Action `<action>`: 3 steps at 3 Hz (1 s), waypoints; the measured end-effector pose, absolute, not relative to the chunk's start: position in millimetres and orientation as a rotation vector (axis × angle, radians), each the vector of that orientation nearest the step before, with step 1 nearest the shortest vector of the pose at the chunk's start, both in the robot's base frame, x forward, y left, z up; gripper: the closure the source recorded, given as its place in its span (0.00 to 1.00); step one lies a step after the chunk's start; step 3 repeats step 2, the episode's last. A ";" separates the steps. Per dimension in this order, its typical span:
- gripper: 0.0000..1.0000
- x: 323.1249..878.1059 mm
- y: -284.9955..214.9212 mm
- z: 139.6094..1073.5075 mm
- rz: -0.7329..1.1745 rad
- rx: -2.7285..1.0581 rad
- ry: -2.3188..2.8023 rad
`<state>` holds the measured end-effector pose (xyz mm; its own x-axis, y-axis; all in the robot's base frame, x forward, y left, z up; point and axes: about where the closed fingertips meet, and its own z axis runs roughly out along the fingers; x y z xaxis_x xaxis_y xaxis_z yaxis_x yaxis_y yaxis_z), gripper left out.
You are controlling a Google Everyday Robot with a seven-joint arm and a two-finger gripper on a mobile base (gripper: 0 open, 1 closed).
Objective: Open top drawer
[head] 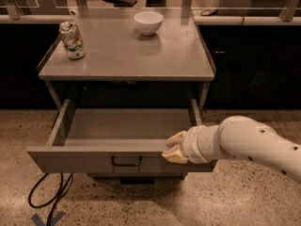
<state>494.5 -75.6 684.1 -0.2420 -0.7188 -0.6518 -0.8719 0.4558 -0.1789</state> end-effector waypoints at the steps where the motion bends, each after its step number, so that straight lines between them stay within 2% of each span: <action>1: 0.82 494.5 -75.6 684.1 0.288 -1.323 2.026; 2: 0.58 494.5 -75.5 684.1 0.288 -1.323 2.026; 3: 0.58 494.5 -75.5 684.1 0.288 -1.323 2.026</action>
Offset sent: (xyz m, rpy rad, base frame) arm 0.0000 0.0000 0.0000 0.0000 0.0000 0.0000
